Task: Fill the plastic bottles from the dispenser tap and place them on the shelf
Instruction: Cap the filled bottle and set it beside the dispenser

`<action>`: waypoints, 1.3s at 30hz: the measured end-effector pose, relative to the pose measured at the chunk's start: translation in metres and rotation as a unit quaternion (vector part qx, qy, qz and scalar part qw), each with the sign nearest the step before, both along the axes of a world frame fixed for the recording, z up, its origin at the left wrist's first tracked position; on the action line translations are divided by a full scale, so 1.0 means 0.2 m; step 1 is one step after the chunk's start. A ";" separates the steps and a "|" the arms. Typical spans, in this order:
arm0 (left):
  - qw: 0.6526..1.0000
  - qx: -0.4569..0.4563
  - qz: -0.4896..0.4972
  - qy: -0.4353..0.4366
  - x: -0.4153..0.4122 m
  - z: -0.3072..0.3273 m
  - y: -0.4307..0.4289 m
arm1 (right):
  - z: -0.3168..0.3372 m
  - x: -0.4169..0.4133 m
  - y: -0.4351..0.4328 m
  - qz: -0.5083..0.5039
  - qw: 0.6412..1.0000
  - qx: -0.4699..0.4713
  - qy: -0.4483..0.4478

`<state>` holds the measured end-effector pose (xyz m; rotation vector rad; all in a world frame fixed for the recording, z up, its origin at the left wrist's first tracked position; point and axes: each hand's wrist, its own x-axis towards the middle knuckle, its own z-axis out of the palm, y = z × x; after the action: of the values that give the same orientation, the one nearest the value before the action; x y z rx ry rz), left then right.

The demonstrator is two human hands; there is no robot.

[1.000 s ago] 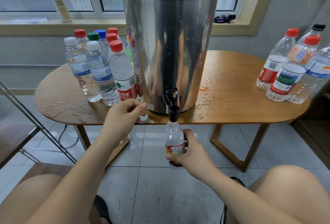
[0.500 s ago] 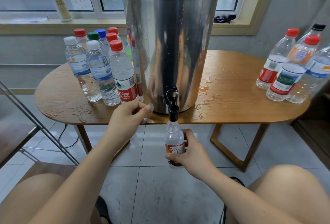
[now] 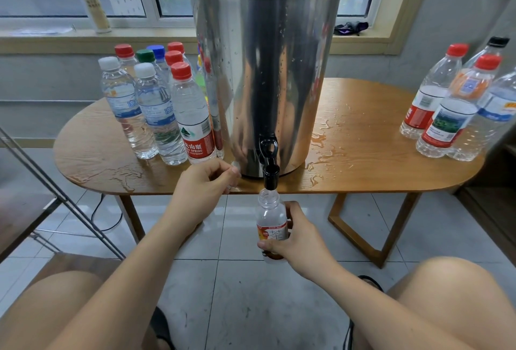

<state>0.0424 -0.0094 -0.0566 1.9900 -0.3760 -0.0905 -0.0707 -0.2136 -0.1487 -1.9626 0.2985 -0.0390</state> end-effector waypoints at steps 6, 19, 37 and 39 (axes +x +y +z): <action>1.000 -0.001 -0.002 0.005 0.00 0.00 -0.01 | 0.01 0.00 0.00 0.001 1.000 0.000 0.001; 1.000 -0.005 -0.007 0.002 -0.02 0.01 -0.02 | 0.00 0.00 -0.01 0.001 1.000 -0.004 -0.001; 1.000 0.008 -0.012 0.005 -0.03 0.01 -0.02 | 0.00 0.01 -0.01 -0.009 1.000 -0.012 -0.002; 1.000 0.003 -0.011 0.008 -0.04 0.01 -0.02 | 0.01 0.01 -0.01 -0.008 1.000 -0.005 0.000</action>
<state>0.0349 -0.0140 -0.0539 1.9893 -0.3878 -0.1213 -0.0696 -0.2164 -0.1466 -1.9707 0.3142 -0.0497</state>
